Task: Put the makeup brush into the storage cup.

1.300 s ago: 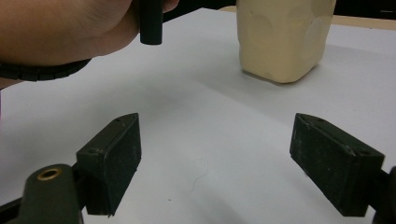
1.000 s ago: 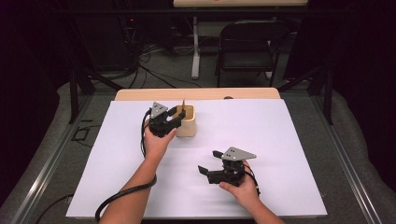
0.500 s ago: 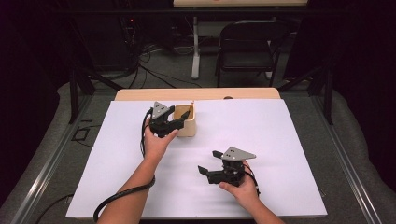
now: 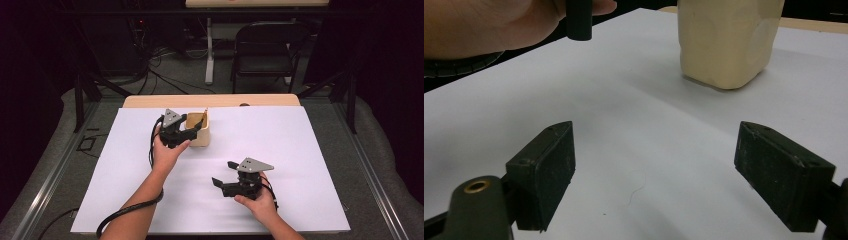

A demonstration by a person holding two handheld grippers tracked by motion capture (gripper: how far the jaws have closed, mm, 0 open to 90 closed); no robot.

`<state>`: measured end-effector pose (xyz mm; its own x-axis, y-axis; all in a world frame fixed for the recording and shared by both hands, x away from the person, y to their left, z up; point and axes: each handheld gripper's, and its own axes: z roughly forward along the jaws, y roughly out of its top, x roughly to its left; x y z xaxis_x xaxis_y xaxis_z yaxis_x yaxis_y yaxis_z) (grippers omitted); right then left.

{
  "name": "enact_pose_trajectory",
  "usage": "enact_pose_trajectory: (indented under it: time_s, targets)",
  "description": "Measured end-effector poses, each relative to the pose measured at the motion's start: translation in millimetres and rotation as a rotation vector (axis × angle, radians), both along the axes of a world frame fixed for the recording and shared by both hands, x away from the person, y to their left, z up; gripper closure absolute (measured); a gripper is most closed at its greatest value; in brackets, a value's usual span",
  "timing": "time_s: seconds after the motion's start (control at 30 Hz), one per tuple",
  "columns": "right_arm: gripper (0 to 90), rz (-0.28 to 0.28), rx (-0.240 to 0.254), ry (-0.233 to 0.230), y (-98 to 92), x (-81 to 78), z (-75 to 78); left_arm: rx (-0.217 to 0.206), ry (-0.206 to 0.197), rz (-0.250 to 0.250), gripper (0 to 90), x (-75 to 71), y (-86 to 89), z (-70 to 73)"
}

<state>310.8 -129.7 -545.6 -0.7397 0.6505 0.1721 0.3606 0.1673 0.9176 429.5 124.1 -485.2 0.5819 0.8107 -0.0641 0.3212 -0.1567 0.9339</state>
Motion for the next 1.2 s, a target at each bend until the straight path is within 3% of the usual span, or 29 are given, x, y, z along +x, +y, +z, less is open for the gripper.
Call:
enact_pose_trajectory:
  time_s: [0.9,1.2]
  targets:
    - [16.2,0.004,-0.003,0.005,2.6,-0.2,-1.4,0.021,0.038,-0.040,29.0,-9.2,5.3,9.1]
    - [16.2,0.006,-0.006,0.001,3.1,-0.1,-1.7,0.022,0.031,-0.055,29.0,-14.5,5.0,12.8]
